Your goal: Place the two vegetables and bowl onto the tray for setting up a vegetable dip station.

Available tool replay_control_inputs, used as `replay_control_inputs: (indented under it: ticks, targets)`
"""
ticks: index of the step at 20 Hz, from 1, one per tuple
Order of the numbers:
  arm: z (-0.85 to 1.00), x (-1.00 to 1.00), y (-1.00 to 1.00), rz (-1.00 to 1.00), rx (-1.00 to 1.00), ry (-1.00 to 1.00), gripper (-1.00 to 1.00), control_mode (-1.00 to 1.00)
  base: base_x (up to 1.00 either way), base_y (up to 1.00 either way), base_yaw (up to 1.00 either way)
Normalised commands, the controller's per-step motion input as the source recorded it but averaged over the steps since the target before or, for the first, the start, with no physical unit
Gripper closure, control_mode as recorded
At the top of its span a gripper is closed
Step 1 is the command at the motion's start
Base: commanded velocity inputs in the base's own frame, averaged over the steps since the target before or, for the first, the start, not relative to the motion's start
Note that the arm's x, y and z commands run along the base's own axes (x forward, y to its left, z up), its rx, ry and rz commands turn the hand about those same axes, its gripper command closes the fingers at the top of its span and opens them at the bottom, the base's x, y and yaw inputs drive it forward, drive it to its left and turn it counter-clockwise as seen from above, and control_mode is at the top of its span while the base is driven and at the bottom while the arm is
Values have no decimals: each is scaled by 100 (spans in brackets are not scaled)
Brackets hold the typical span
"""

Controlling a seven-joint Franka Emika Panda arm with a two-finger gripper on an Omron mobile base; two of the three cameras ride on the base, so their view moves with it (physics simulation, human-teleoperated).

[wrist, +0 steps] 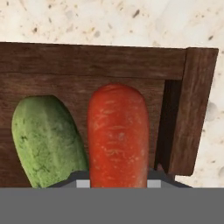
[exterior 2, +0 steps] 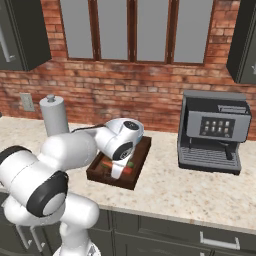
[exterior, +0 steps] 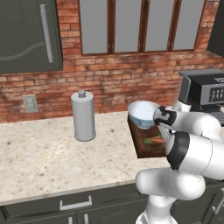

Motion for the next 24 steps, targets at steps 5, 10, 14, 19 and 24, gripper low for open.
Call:
replay_control_inputs:
  ticks: [5, 10, 14, 19, 24]
  targets:
    - [-15, 15, -4, 0, 4, 1, 100, -100, 0, 0, 0]
    - [-18, 4, -2, 0, 5, 2, 100, -100, 0, 0, 0]
    - [-21, 1, -2, 0, 4, 3, 100, -100, 0, 0, 0]
    - [-23, -1, -3, 0, 2, 3, 100, -100, 0, 0, 0]
    - [-25, -4, -2, -1, 0, 2, 100, -100, 0, 0, 0]
